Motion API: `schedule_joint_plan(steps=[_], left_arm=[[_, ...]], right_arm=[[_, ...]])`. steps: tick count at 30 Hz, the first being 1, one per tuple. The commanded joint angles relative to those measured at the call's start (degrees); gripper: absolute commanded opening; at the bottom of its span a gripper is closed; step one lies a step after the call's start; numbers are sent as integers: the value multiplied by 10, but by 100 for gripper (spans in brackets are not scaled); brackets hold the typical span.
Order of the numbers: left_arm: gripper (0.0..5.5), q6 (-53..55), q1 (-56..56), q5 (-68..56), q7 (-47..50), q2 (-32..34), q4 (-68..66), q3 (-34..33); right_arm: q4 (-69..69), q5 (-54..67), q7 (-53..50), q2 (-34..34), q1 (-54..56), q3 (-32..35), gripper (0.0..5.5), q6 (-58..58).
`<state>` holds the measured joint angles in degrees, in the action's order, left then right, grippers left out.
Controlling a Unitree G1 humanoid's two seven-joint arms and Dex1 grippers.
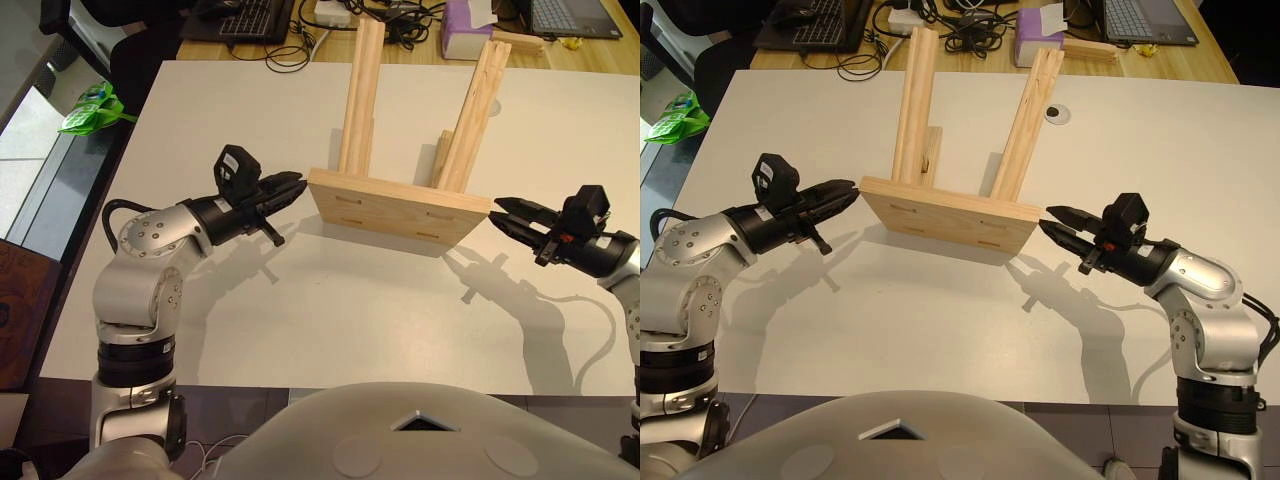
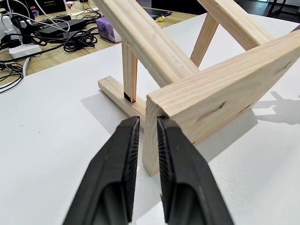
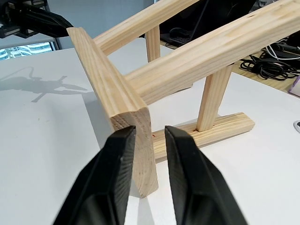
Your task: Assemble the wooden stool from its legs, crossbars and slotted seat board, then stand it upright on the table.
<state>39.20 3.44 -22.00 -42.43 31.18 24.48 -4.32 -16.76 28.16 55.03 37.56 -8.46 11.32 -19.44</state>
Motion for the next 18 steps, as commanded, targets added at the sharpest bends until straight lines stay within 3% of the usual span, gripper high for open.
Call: schedule_joint_plan(steps=[1,6,11,14,18], left_arm=[[88,-29,34,-33,-34,-7,11,24],[88,-61,50,-8,-35,17,-13,14],[6,-55,47,-28,-46,21,-21,10],[0,-53,37,-36,-54,26,-23,13],[0,-55,24,-40,-54,25,-25,20]], right_arm=[[-5,14,15,-8,22,-8,152,24],[11,1,-3,-5,39,20,152,51],[0,14,0,2,36,32,66,47],[-5,20,5,8,32,36,4,43],[-7,24,13,16,24,39,1,39]])
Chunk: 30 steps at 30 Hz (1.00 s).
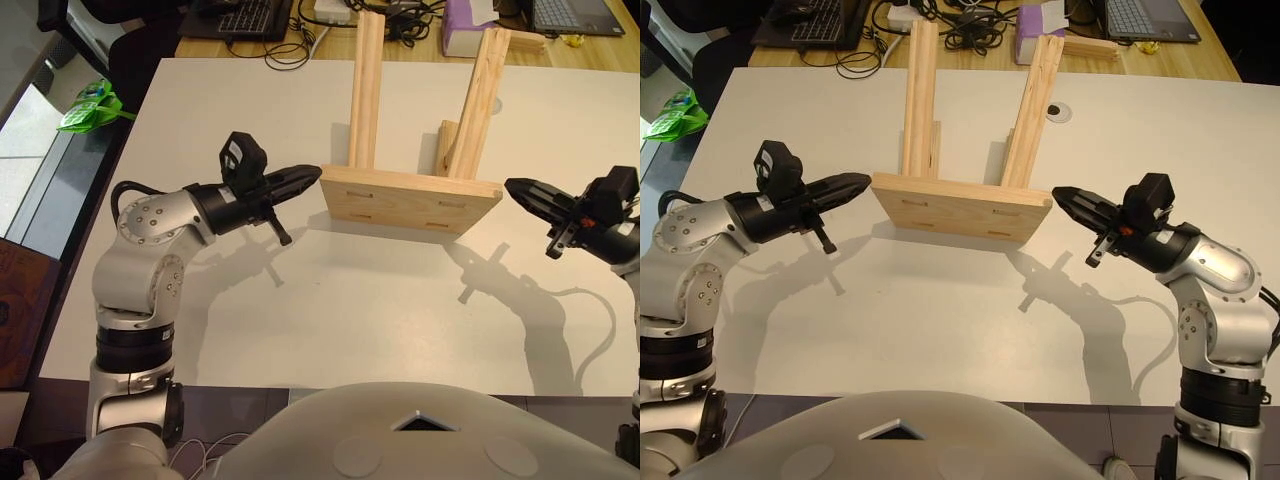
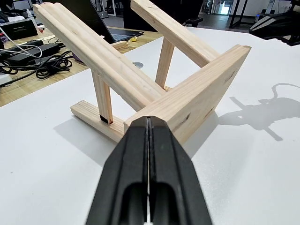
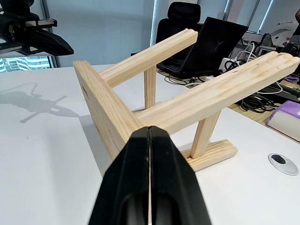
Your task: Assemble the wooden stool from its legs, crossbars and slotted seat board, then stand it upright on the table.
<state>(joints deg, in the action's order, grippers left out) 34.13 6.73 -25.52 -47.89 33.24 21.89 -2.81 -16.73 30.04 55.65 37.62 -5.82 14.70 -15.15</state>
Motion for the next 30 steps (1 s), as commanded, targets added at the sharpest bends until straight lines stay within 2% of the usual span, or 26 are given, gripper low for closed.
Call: schedule_joint_plan(steps=[1,9,12,14,18,21,30], left_arm=[[0,-4,-8,-5,4,4,-2,0],[0,-45,48,8,52,26,-117,-95],[0,-115,9,81,40,29,-203,-33],[0,-166,-14,127,34,3,-263,29],[0,-209,-18,152,26,-59,-320,97],[0,-222,-8,162,23,-81,-341,118],[0,-229,5,171,4,-83,-358,130]], right_arm=[[-6,7,7,18,-1,8,1,-3],[78,-13,11,45,-3,55,1,28],[136,-65,20,45,-21,23,1,77],[194,-107,22,34,-21,-11,1,118],[298,-148,20,1,6,-59,1,175],[369,-166,17,-24,44,-84,1,204],[517,-191,33,-59,140,-123,1,244]])
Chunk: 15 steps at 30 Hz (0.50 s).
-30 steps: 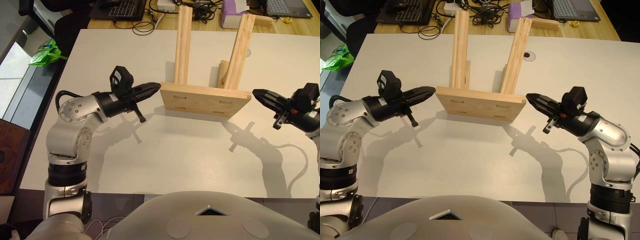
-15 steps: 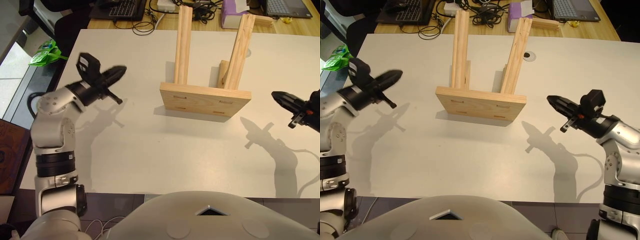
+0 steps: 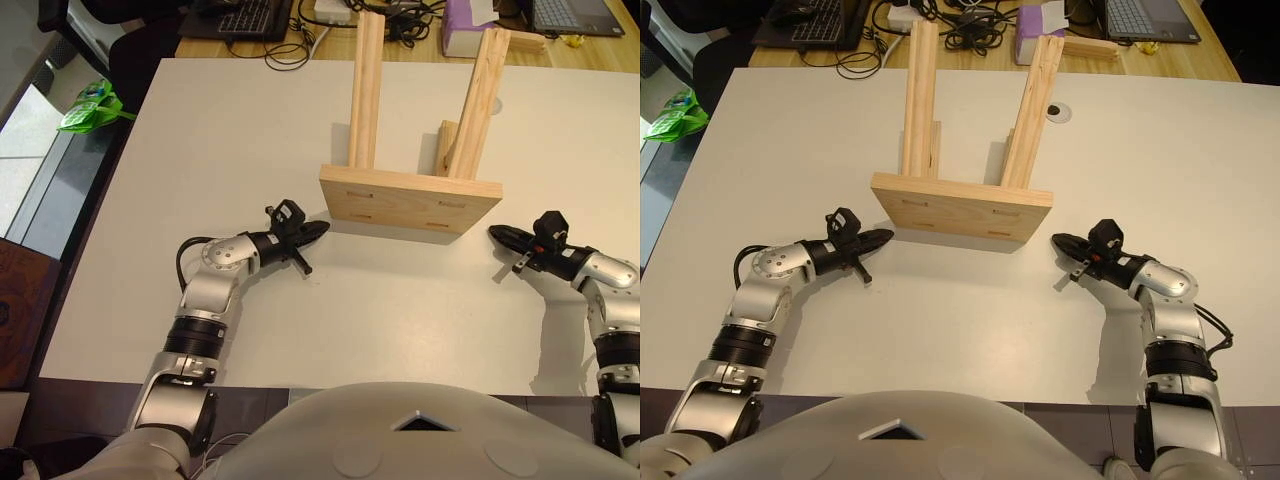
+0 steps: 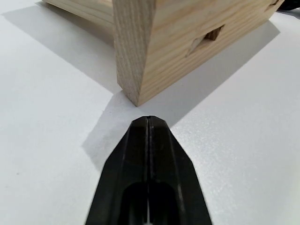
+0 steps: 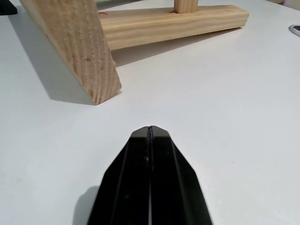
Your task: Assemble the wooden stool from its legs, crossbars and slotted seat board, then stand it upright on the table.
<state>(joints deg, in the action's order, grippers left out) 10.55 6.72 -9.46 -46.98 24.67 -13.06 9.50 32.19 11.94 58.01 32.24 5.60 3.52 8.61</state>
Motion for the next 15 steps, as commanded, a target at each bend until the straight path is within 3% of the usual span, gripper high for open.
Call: schedule_joint_plan(steps=[1,8,15], left_arm=[[0,6,6,10,-5,2,-10,7],[0,3,13,16,-2,-2,-15,11],[0,9,43,75,20,38,-45,20]], right_arm=[[33,-11,14,-7,30,-16,1,7],[36,-18,38,-20,46,-49,1,5],[34,-16,36,-22,48,-51,1,6]])
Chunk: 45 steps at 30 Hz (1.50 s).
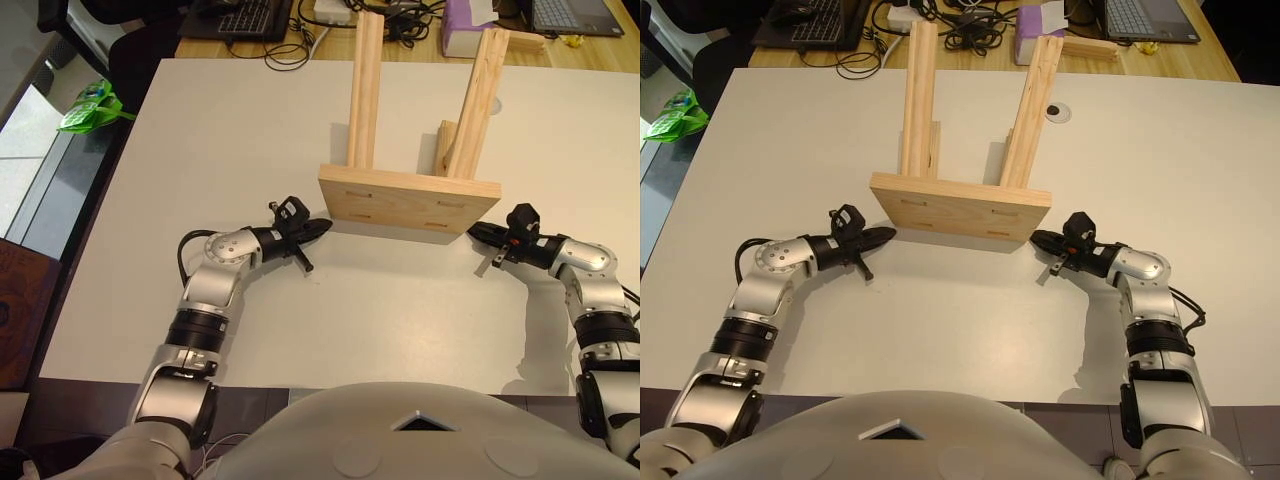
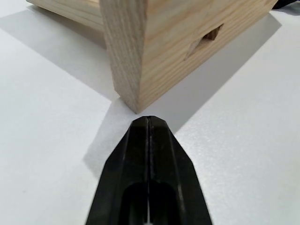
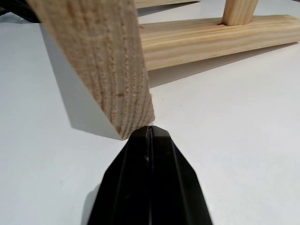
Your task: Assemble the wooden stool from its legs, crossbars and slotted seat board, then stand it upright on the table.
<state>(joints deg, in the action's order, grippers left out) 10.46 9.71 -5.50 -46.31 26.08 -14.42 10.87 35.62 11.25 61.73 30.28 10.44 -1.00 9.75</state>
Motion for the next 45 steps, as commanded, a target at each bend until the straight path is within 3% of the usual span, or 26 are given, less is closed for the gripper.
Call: schedule_joint_plan(steps=[1,17,24,35,45], left_arm=[[0,12,16,40,14,25,-34,8],[0,32,-11,3,3,-26,18,22],[0,31,12,73,33,32,-24,31],[0,18,3,31,42,-29,-4,28],[0,33,-6,15,33,-34,19,28]], right_arm=[[0,-8,-2,-3,0,-6,1,-6],[-15,-4,-2,-8,-3,-7,1,-13],[-18,-3,-4,-8,-5,-4,1,-13],[-15,-4,-3,-8,0,-4,1,-13],[-32,1,-3,-11,-6,-6,1,-18]])
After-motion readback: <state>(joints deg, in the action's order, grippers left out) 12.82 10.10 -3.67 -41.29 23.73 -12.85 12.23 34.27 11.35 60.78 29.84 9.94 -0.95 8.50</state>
